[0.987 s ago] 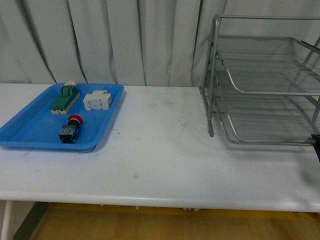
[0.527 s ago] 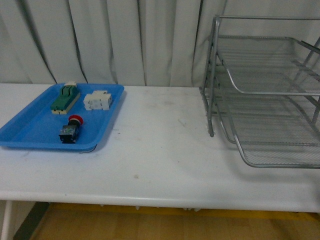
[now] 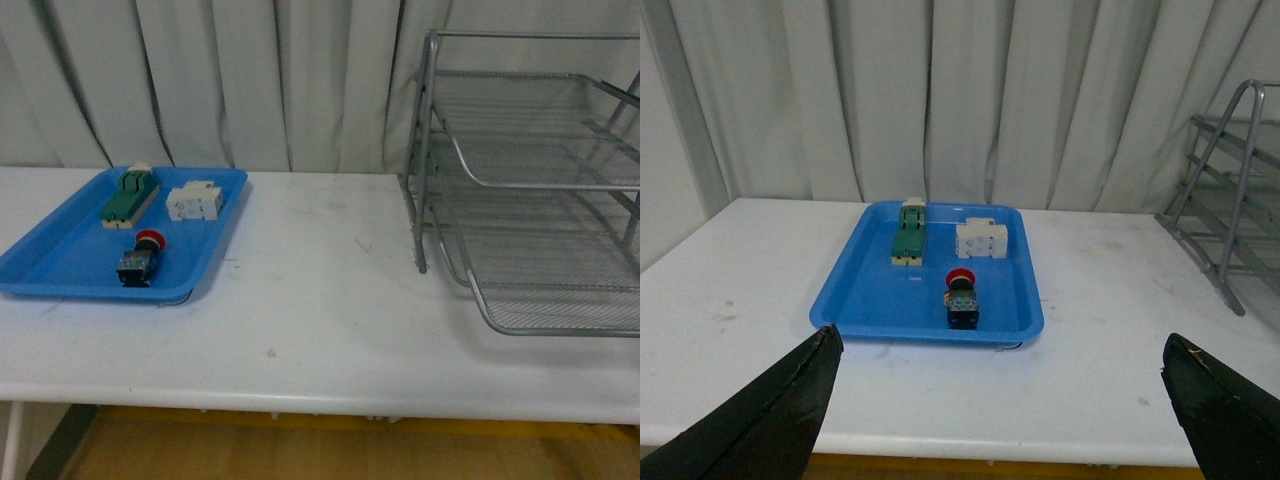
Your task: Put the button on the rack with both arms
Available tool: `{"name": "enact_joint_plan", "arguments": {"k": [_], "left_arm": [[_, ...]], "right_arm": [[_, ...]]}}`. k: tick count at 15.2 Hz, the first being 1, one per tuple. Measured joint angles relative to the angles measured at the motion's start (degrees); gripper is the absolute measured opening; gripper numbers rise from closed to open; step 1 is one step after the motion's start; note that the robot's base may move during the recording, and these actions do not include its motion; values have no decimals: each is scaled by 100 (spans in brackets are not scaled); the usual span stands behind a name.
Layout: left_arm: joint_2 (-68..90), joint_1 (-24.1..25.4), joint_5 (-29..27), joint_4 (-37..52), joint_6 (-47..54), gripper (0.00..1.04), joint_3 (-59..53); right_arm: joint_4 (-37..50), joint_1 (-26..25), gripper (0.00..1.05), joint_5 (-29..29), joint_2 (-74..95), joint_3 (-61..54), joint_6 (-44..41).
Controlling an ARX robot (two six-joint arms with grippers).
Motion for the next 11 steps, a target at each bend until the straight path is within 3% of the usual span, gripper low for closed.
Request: {"name": "enact_joint_plan", "arguments": {"k": [3, 4, 5, 6, 7, 9, 10, 11], "left_arm": [[0, 0, 0, 0, 0, 98, 0], [0, 0, 0, 0, 0, 98, 0], [0, 0, 0, 2, 0, 98, 0], [0, 0, -2, 2, 0, 98, 0], [0, 0, 0, 0, 0, 98, 0], [0, 0, 0, 2, 0, 98, 0], [0, 0, 0, 2, 0, 98, 0], [0, 0, 2, 0, 0, 98, 0]], "right_arm": [[-52, 57, 96, -57, -212, -595, -155], [-81, 166, 82, 275, -944, -979, -1716], [-4, 234, 66, 361, -2166, -1307, -4120], [-1121, 260, 49, 396, -3471, -1443, -6006], [-2024, 258, 34, 396, -4634, -1628, -7289], [-3654, 267, 9, 411, -6629, -1880, -8271], [-4094, 363, 2, 516, -7390, -1880, -8456], [-4402, 688, 2, 918, -7775, -1880, -8509]]}}
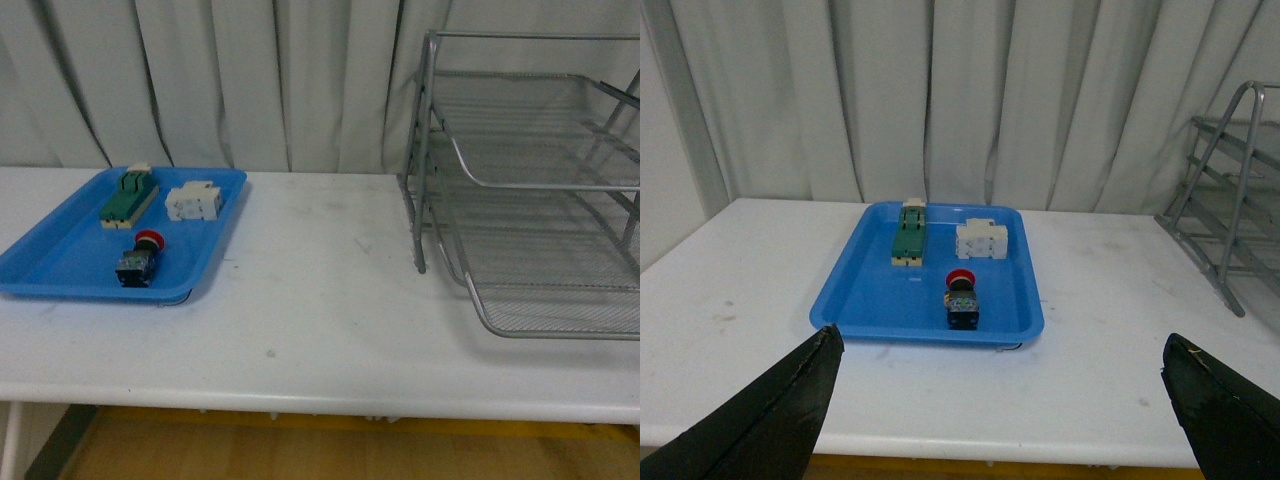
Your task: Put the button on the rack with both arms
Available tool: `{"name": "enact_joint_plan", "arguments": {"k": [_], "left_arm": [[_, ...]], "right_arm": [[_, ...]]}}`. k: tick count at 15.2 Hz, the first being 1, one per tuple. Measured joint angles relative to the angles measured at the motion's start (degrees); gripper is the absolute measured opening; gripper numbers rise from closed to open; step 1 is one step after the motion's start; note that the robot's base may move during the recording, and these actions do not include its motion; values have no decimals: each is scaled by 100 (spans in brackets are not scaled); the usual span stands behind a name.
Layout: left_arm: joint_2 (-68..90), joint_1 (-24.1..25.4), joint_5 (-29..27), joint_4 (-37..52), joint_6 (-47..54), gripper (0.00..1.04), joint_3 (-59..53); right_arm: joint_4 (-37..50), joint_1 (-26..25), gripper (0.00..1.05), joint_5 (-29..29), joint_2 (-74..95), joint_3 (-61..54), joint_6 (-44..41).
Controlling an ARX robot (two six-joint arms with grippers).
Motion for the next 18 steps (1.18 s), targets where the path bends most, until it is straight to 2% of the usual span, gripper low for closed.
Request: {"name": "enact_joint_plan", "arguments": {"k": [1, 7, 13, 14, 18], "left_arm": [[0, 0, 0, 0, 0, 98, 0], [0, 0, -2, 2, 0, 98, 0], [0, 0, -2, 0, 0, 98, 0], [0, 0, -4, 2, 0, 98, 0], [0, 0, -2, -2, 0, 98, 0]], "right_arm": [[-254, 337, 2, 133, -262, 0, -50], [-1344, 319, 2, 221, -1392, -2, -98], [-2006, 319, 2, 223, -2041, -2, -98], [-2946, 319, 2, 221, -2671, 2, -101], [-2986, 319, 2, 232, -2979, 2, -103]]}}
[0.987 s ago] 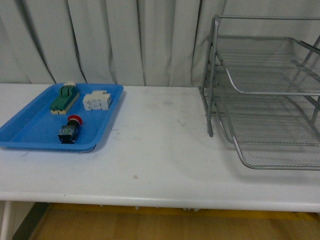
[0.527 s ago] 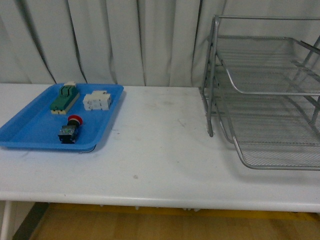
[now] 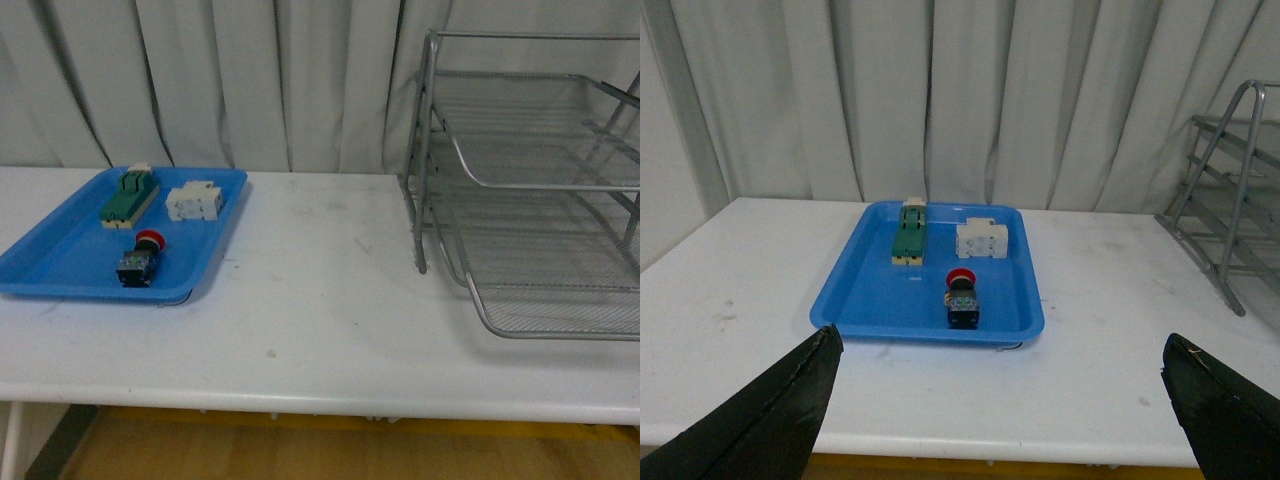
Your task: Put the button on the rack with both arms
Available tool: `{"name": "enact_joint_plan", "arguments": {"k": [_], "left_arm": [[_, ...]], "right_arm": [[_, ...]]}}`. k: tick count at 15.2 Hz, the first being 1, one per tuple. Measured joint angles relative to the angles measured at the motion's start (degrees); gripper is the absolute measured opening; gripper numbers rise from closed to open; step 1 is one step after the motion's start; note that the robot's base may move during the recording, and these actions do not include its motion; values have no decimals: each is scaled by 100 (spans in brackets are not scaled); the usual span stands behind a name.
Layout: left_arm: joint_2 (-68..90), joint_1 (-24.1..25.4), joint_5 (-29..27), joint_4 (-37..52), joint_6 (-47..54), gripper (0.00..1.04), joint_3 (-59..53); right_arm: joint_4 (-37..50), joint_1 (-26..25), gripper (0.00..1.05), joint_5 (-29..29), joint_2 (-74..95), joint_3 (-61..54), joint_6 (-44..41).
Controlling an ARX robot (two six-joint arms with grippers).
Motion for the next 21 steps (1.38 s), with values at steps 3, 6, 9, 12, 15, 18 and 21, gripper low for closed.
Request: {"name": "enact_joint_plan", "arguments": {"k": [3, 6, 9, 12, 15, 18, 21], "left_arm": [[0, 0, 0, 2, 0, 98, 0], [0, 0, 2, 4, 0, 98, 0], [0, 0, 2, 2, 0, 98, 0], [0, 0, 2, 2, 0, 98, 0], [254, -168, -503, -667, -122, 98, 219], [3222, 323, -634, 1440, -354, 98, 767], [6883, 356, -120, 3644, -118, 98, 2323]], "right_arm": [[-7, 0, 16, 0, -2, 0, -7], [-7, 0, 55, 0, -2, 0, -4], [-4, 0, 93, 0, -2, 0, -4], [-4, 0, 98, 0, -2, 0, -4], [-7, 0, 98, 0, -2, 0, -4], [-7, 0, 98, -2, -2, 0, -15], [-4, 0, 98, -2, -2, 0, -15]]}}
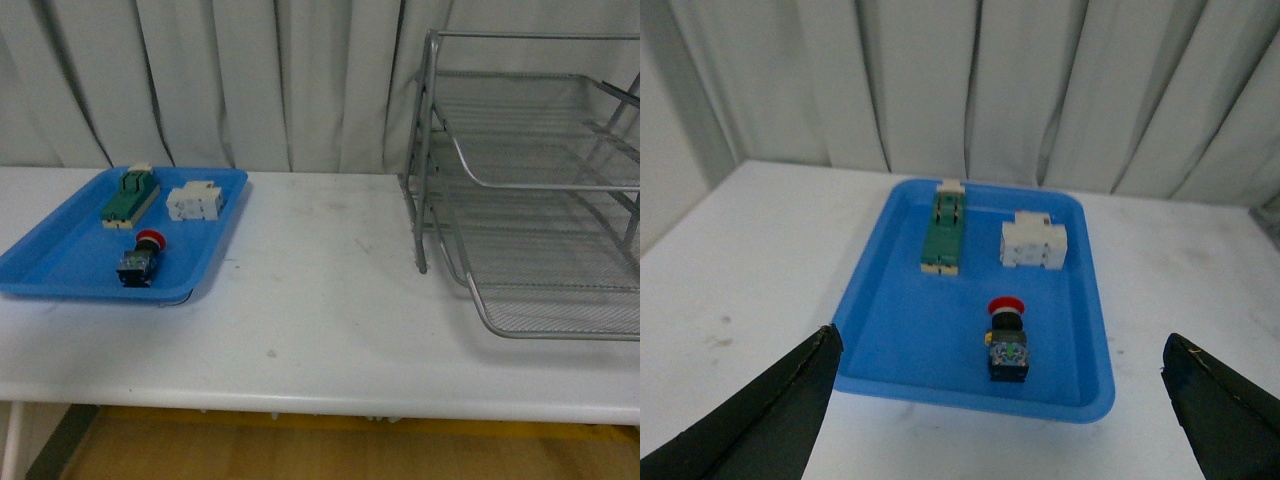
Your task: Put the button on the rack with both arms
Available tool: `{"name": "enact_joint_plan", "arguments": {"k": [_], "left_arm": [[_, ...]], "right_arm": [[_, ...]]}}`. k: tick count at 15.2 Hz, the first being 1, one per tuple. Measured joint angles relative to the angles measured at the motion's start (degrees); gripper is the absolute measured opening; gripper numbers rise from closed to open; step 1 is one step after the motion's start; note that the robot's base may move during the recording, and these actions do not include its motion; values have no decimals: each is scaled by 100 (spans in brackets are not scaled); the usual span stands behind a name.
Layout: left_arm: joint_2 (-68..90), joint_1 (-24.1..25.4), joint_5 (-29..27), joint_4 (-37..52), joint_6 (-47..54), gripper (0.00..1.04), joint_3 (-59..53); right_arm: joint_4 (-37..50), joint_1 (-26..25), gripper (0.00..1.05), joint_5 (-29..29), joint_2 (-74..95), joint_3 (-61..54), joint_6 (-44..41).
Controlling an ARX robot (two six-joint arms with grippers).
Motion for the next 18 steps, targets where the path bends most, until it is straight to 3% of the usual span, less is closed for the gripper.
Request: {"name": "enact_joint_plan", "arguments": {"k": [3, 5, 11, 18], "left_arm": [[2874, -203, 90, -841, 363, 98, 1891], [3886, -378, 258, -1502, 531, 98, 2990], [5517, -511, 15, -3611, 695, 98, 5348], [6566, -354, 22, -5252, 483, 98, 6951]], "right_arm": [[0, 0, 98, 0, 0, 0, 0], [0, 0, 98, 0, 0, 0, 0], [2, 0, 98, 0, 0, 0, 0], [2, 0, 98, 2, 0, 0, 0]]}}
